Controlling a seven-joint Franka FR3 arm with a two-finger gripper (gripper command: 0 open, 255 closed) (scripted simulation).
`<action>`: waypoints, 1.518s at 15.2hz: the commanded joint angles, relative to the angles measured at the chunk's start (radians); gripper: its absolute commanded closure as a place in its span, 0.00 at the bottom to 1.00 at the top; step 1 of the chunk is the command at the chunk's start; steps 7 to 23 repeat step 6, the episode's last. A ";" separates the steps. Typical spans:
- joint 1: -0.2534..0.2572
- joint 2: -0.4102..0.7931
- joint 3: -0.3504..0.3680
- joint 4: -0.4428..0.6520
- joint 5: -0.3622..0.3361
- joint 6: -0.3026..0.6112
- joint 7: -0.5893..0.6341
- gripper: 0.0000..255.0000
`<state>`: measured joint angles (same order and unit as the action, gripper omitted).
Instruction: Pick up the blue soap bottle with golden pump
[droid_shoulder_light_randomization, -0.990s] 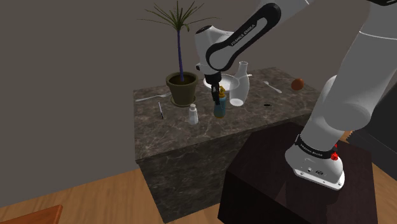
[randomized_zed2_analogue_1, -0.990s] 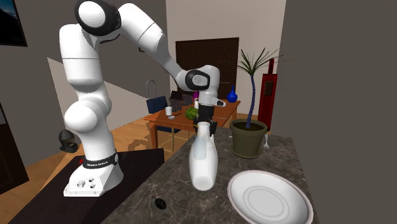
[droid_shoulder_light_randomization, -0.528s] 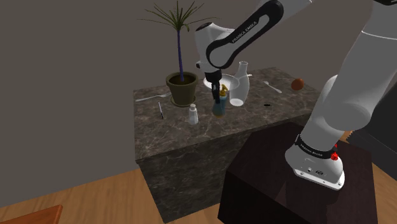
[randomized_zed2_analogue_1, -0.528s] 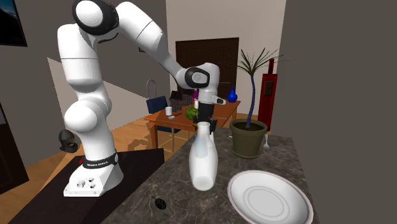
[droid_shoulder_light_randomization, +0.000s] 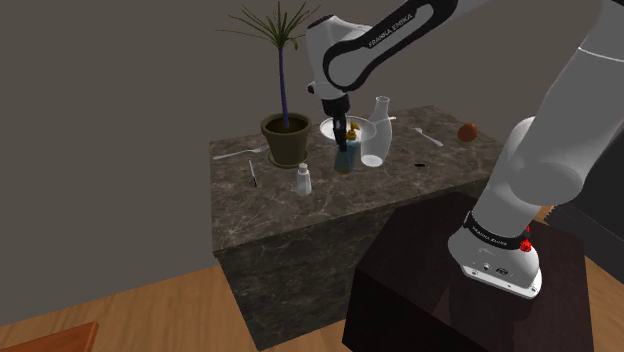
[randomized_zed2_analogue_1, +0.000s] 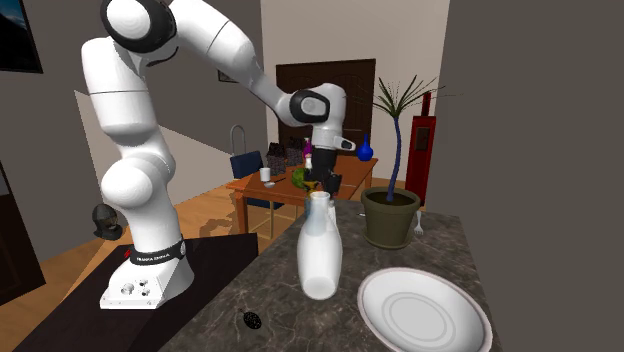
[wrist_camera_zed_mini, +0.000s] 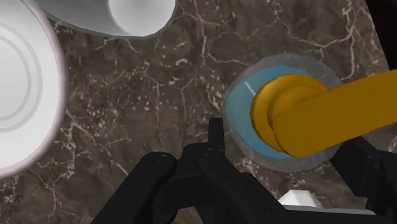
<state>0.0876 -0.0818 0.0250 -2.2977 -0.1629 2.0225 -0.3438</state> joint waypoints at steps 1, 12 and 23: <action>0.000 -0.015 0.000 0.015 0.003 -0.029 -0.006 1.00; 0.001 -0.034 0.000 0.038 0.006 -0.072 -0.012 1.00; 0.001 -0.034 0.000 0.038 0.006 -0.072 -0.012 1.00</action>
